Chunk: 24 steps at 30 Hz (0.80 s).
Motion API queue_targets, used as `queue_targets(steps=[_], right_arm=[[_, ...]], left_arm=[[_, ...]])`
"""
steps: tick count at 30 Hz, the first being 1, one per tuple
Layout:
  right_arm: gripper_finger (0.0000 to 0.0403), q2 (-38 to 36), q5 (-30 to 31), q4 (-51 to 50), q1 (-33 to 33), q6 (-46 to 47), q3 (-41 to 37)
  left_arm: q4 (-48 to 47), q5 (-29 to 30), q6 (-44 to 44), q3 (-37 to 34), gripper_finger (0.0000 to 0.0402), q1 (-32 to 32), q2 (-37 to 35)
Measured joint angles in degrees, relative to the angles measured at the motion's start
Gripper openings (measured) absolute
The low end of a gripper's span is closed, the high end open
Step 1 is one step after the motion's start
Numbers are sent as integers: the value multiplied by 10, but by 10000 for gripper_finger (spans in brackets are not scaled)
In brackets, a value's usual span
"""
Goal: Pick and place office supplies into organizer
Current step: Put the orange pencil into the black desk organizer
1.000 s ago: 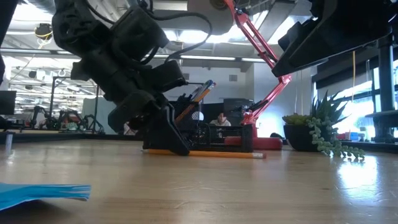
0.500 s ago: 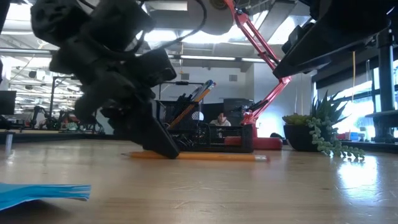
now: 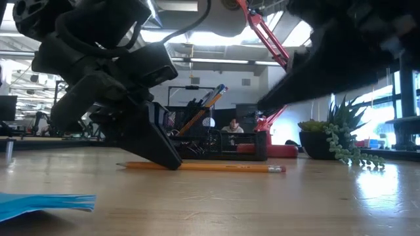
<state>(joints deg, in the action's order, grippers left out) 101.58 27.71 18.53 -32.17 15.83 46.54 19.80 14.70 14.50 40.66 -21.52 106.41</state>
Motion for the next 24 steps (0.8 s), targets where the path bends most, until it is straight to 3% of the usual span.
queue_targets(steps=[4,9,15,24], right_arm=[[163,25,52,4,-11,35,-3],[163,18,130,100,-37,81,-90],[163,17,122,318,-45,45,-191],[163,38,55,319,0,20,-192]], left_arm=[[0,5,0,0,28,-3,0],[-1,9,0,0,28,-8,0],[0,9,-1,0,28,-9,0],[1,4,-16,-1,29,-4,0]])
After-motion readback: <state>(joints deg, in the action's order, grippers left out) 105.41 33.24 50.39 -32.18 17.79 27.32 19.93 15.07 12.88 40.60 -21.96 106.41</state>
